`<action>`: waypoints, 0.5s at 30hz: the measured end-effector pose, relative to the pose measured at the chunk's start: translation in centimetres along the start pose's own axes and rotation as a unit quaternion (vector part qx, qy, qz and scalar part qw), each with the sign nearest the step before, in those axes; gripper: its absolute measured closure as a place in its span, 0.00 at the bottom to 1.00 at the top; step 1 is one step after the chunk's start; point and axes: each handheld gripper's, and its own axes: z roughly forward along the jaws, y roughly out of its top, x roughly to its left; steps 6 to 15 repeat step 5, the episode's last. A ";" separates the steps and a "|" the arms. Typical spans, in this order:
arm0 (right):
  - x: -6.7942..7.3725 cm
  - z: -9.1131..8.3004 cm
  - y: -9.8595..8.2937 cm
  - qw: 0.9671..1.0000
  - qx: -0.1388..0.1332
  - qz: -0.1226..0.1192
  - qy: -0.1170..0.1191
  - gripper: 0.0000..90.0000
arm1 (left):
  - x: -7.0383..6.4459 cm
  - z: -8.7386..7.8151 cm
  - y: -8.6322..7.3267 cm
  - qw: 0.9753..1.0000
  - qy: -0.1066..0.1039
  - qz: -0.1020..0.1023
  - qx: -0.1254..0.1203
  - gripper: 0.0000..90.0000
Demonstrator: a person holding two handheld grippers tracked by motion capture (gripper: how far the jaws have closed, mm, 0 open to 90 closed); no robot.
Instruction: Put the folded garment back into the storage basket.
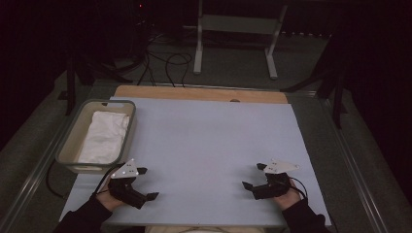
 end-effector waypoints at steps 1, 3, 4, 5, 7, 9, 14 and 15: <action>0.0 0.1 0.0 1.000 0.002 0.000 0.001 0.11 | 0.0 0.0 0.0 1.000 0.001 0.001 0.000 0.00; 0.1 0.2 0.0 1.000 0.003 -0.002 0.003 0.11 | 0.0 0.0 -0.1 1.000 0.002 0.001 0.001 0.00; 0.1 0.2 0.0 1.000 0.004 -0.004 0.004 0.11 | 0.1 -0.1 -0.1 1.000 0.002 0.002 0.002 0.00; 0.1 0.2 0.1 1.000 0.005 -0.006 0.002 0.11 | 0.0 -0.1 -0.1 1.000 0.001 0.001 0.001 0.00; 0.1 0.2 0.1 1.000 0.005 -0.006 0.002 0.11 | 0.0 -0.1 -0.1 1.000 0.001 0.001 0.001 0.00; 0.1 0.2 0.1 1.000 0.005 -0.006 0.002 0.11 | 0.0 -0.1 -0.1 1.000 0.001 0.001 0.001 0.00; 0.1 0.2 0.1 1.000 0.005 -0.006 0.002 0.11 | 0.0 -0.1 -0.1 1.000 0.001 0.001 0.001 0.00; 0.1 0.2 0.1 1.000 0.005 -0.006 0.002 0.11 | 0.0 -0.1 -0.1 1.000 0.001 0.001 0.001 0.00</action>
